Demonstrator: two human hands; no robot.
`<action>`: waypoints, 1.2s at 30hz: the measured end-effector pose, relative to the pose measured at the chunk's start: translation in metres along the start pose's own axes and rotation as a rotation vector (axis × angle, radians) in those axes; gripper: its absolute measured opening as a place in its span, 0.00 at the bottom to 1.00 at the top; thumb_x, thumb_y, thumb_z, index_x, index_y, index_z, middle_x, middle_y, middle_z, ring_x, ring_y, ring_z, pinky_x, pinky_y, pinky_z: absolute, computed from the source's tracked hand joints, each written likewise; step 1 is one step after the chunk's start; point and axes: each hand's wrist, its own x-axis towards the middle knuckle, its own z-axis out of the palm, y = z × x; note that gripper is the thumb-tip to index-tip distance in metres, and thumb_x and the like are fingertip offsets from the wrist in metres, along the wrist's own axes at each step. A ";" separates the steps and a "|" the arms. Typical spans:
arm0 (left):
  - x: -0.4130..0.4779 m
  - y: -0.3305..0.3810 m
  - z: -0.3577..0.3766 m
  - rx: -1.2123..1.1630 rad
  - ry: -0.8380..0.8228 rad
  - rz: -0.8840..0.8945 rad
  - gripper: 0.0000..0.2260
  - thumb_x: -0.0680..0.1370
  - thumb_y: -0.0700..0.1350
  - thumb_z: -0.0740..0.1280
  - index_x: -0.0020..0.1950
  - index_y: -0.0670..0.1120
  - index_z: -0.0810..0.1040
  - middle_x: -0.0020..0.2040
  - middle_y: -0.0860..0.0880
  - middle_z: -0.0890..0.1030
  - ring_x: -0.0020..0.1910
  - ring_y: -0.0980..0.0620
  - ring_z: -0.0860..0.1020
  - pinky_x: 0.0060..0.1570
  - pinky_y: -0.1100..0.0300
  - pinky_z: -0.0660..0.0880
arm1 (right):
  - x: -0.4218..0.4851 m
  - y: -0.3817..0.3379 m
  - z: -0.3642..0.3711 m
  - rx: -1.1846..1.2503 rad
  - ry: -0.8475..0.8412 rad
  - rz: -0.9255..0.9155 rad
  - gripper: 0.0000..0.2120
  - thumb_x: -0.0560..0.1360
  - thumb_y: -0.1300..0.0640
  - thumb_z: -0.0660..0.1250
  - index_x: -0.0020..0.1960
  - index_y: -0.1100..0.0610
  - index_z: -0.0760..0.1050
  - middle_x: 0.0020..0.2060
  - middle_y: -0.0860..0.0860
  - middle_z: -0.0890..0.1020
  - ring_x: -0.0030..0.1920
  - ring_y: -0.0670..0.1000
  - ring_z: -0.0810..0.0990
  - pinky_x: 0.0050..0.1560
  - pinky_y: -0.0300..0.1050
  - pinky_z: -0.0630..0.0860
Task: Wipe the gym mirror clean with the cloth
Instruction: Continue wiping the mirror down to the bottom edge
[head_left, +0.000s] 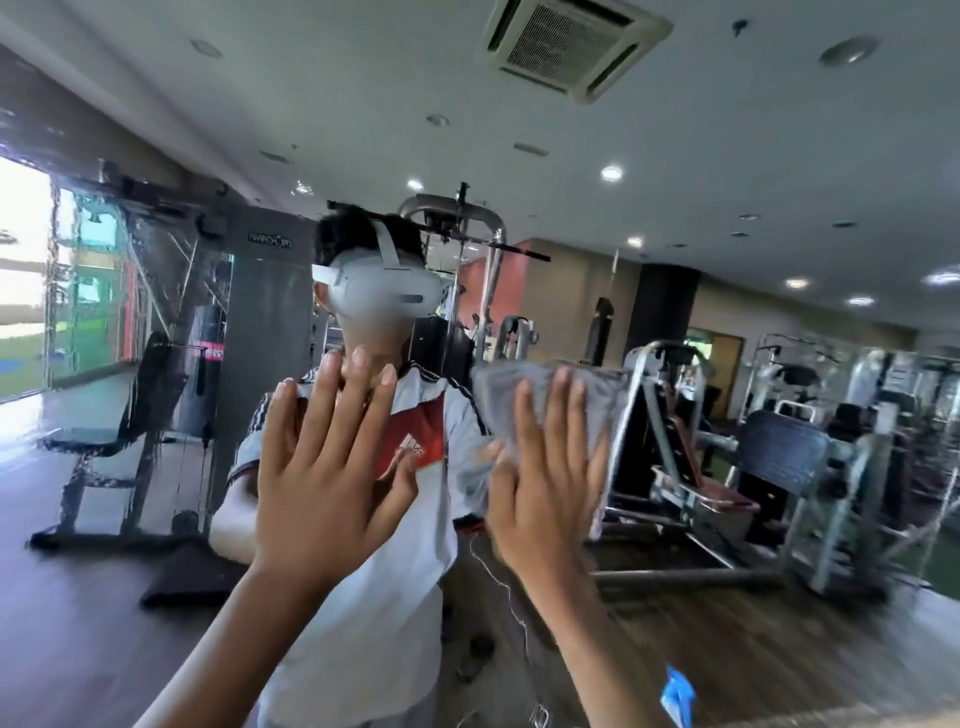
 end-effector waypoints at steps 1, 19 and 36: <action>-0.006 -0.001 0.000 0.001 0.004 0.003 0.28 0.82 0.54 0.59 0.79 0.41 0.64 0.79 0.41 0.63 0.79 0.41 0.61 0.74 0.36 0.61 | -0.026 0.002 0.001 -0.023 -0.053 -0.121 0.27 0.81 0.52 0.51 0.80 0.52 0.55 0.80 0.53 0.56 0.79 0.56 0.56 0.76 0.65 0.53; -0.063 0.007 -0.001 0.019 -0.062 -0.041 0.29 0.80 0.52 0.61 0.78 0.40 0.65 0.79 0.40 0.63 0.79 0.41 0.59 0.78 0.41 0.51 | -0.116 0.066 -0.023 -0.119 -0.165 -0.176 0.32 0.76 0.49 0.61 0.79 0.50 0.59 0.80 0.54 0.54 0.80 0.55 0.54 0.73 0.70 0.57; -0.140 0.017 0.005 0.008 -0.038 -0.072 0.30 0.79 0.52 0.63 0.78 0.41 0.64 0.81 0.41 0.57 0.80 0.40 0.57 0.77 0.40 0.53 | -0.150 0.056 -0.017 -0.064 -0.062 0.313 0.30 0.76 0.55 0.54 0.78 0.60 0.59 0.80 0.56 0.52 0.79 0.58 0.52 0.74 0.67 0.55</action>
